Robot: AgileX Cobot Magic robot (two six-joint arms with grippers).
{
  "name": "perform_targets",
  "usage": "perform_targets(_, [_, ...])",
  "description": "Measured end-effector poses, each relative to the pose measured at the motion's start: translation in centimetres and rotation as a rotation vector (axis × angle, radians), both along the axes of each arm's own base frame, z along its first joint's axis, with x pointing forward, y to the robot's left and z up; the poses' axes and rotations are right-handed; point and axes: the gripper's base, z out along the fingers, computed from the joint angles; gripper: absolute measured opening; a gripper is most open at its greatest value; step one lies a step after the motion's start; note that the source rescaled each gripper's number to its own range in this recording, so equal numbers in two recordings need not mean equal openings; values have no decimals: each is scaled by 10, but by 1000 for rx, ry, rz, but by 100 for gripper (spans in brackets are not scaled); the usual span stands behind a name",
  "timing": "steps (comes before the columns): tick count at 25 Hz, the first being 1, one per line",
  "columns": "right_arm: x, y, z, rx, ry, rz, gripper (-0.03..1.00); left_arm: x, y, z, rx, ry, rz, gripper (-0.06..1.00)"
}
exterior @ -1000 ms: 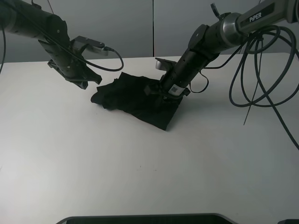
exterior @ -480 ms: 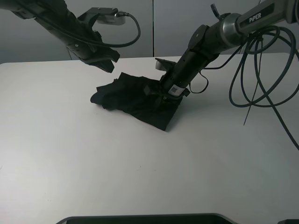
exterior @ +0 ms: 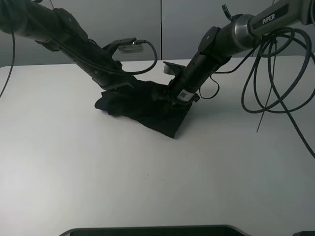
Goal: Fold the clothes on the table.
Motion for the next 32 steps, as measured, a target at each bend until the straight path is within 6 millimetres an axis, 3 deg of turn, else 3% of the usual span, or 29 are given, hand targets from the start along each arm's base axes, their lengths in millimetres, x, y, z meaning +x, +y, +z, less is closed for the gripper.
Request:
perform_targets(3, [0, 0, 0, 3, 4, -1, 0, 6, 5, -16, 51, -2, 53, 0])
perform_targets(6, [-1, 1, 0, 8, 8, -2, 0, 17, 22, -20, 153, -56, 160, 0])
perform_targets(12, [-1, 1, 0, 9, 14, -2, 0, 31, 71, -24, 324, -66, 292, 0])
perform_targets(16, [-1, 1, 0, 9, 15, -1, 0, 30, 77, -13, 333, -74, 278, 0])
perform_targets(19, [-1, 1, 0, 10, 15, -2, 0, 32, 71, 15, 239, -148, 290, 0])
perform_targets(24, [-2, 1, 5, 12, 5, 5, 0, 18, 64, 95, 65, -304, 247, 0])
perform_targets(27, [-6, -2, 21, -12, -32, 54, 0, -1, 65, 143, 9, -391, 201, 0])
perform_targets(30, [-8, -3, 69, 7, -136, 97, 0, -23, 70, 190, -35, -493, 187, 0])
perform_targets(32, [-13, -6, 121, 50, -252, 98, 0, -41, 74, 220, -63, -571, 184, 0])
